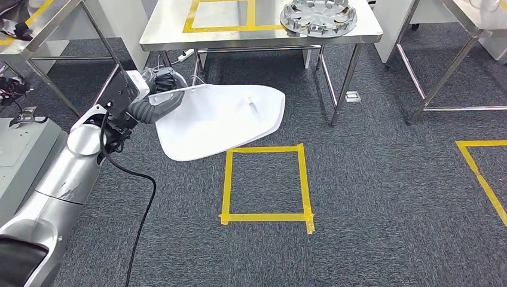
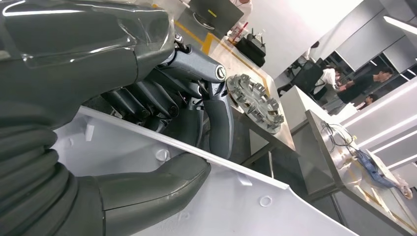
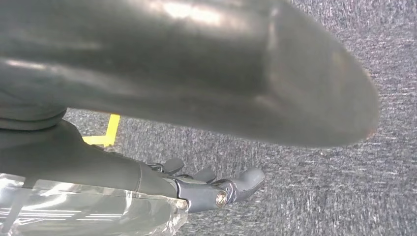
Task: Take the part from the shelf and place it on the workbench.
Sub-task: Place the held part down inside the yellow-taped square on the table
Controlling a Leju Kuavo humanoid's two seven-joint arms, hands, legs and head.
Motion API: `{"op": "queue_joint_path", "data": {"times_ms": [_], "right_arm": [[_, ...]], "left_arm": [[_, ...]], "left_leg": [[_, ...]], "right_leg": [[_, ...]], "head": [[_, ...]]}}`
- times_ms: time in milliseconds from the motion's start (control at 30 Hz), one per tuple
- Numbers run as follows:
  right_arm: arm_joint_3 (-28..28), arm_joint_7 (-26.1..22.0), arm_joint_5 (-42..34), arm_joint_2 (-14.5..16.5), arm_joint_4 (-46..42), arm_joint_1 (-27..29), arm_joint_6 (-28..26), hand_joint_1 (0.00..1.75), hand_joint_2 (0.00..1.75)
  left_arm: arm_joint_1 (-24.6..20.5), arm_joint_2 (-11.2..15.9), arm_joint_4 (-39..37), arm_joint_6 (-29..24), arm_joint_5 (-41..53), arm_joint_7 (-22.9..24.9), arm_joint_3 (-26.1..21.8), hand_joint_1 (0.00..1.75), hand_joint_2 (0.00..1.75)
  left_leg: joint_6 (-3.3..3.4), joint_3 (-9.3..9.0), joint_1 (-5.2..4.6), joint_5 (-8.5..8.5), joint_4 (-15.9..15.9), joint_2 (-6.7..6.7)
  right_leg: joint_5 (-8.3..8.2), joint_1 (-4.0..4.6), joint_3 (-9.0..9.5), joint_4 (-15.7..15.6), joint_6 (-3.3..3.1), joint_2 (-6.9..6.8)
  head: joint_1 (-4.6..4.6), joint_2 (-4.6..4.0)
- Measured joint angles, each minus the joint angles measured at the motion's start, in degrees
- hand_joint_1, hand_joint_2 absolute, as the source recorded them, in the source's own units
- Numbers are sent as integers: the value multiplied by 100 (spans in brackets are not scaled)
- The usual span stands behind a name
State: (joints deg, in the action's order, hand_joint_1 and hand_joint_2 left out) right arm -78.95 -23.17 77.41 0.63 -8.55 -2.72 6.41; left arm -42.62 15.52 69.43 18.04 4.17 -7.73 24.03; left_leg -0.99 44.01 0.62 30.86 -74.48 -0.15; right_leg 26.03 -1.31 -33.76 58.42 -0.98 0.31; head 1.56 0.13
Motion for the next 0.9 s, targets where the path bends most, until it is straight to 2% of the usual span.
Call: {"op": "queue_joint_path", "data": {"times_ms": [33,67,133,167,200,300,333,367,400,467,500,533,567,600,633,667,700,733,767,800,867,900], "right_arm": [[0,-3,-2,1,0,2,8,0,0],[0,-8,-6,2,0,1,16,0,0],[0,-19,-13,30,2,-7,30,0,0],[0,-22,-18,46,3,-14,34,0,0],[0,-25,-21,62,4,-20,39,0,0],[0,-10,-38,62,2,-29,82,0,0],[0,-1,-46,57,2,-34,105,0,0],[0,10,-54,52,3,-45,120,0,0],[0,21,-62,43,3,-54,130,0,0],[0,45,-71,22,3,-54,137,0,0],[0,55,-73,8,2,-48,137,0,0],[0,61,-74,-5,2,-43,137,0,0],[0,64,-74,-19,2,-41,137,0,0],[0,64,-74,-30,2,-40,137,0,0],[0,65,-74,-30,4,-38,138,0,0],[0,67,-74,-31,5,-39,138,0,0],[0,70,-74,-28,7,-40,139,0,0],[0,73,-75,-25,8,-44,139,0,0],[0,75,-75,-28,7,-52,139,0,0],[0,75,-76,-24,7,-56,139,0,0],[0,75,-76,-17,6,-69,139,0,0],[0,75,-77,-15,5,-71,139,0,0]], "left_arm": [[5,1,-3,5,-2,-1,3,175,175],[2,1,-4,7,-3,0,3,175,175],[-17,5,-3,10,-7,0,-2,175,175],[-29,7,-1,14,-7,2,-5,175,175],[-40,11,4,20,-8,4,-10,175,175],[-65,20,19,46,-11,8,-19,175,175],[-74,17,19,55,-11,9,-20,175,175],[-82,11,20,63,-10,9,-18,175,175],[-85,1,19,75,-8,9,-14,175,175],[-74,-20,16,101,-7,8,-1,175,175],[-55,-32,15,111,-6,9,4,175,175],[-38,-40,13,115,-6,9,9,175,175],[-26,-50,9,115,-6,9,10,175,175],[-20,-58,5,115,-6,9,12,175,175],[-19,-67,1,115,-6,9,14,175,175],[-19,-74,-2,115,-5,9,16,175,175],[-23,-77,-3,115,-3,10,18,175,175],[-24,-80,-4,114,-2,11,19,175,175],[-27,-83,-3,114,-1,13,20,175,175],[-29,-85,-1,113,-1,14,19,175,175],[-30,-86,2,111,-3,13,14,175,175],[-28,-83,1,111,-3,13,10,175,175]], "left_leg": [[34,27,-8,-96,104,2],[95,-47,-26,-301,394,3],[301,-323,-116,-826,1178,2],[391,-436,-165,-977,1463,3],[460,-517,-208,-1051,1639,2],[538,-764,-235,-1030,1888,0],[555,-858,-222,-1029,1957,2],[563,-935,-202,-1020,2002,3],[554,-982,-190,-1005,2024,8],[532,-1038,-186,-938,2028,1],[512,-1074,-183,-894,2025,-5],[487,-1120,-176,-842,2015,-11],[455,-1171,-163,-781,1995,-13],[416,-1222,-146,-708,1958,-10],[371,-1265,-137,-625,1900,-5],[327,-1286,-135,-537,1834,1],[286,-1296,-140,-452,1777,11],[248,-1304,-144,-392,1728,18],[219,-1313,-140,-350,1702,25],[192,-1316,-126,-327,1668,32],[137,-1180,-91,-319,1367,35],[104,-997,-71,-276,1060,36]], "right_leg": [[47,24,67,-1,-4,3],[97,53,144,-4,-8,5],[197,103,288,-21,-10,4],[234,109,340,-44,-1,2],[251,107,390,-73,18,-1],[187,97,473,-59,128,-28],[176,95,408,78,150,-32],[202,91,263,321,145,-30],[268,81,29,661,134,-27],[516,60,-491,1325,118,-24],[639,44,-680,1478,131,-25],[686,23,-780,1452,170,-26],[617,-2,-788,1246,240,-31],[418,-32,-717,888,332,-41],[118,-58,-627,506,433,-78],[-129,-68,-545,209,459,-121],[-318,-66,-481,30,428,-146],[-402,-55,-454,-21,343,-163],[-388,-45,-425,-13,227,-148],[-385,-46,-383,-7,156,-117],[-339,-58,-291,-8,67,-70],[-306,-60,-244,-10,41,-42]], "head": [[0,0],[-1,0],[-14,0],[-22,0],[-27,0],[-25,0],[-27,0],[-31,0],[-31,0],[-34,0],[-32,0],[-34,0],[-34,0],[-33,0],[-41,0],[-46,0],[-43,0],[-43,0],[-33,0],[-25,0],[-20,0],[-20,0]]}}
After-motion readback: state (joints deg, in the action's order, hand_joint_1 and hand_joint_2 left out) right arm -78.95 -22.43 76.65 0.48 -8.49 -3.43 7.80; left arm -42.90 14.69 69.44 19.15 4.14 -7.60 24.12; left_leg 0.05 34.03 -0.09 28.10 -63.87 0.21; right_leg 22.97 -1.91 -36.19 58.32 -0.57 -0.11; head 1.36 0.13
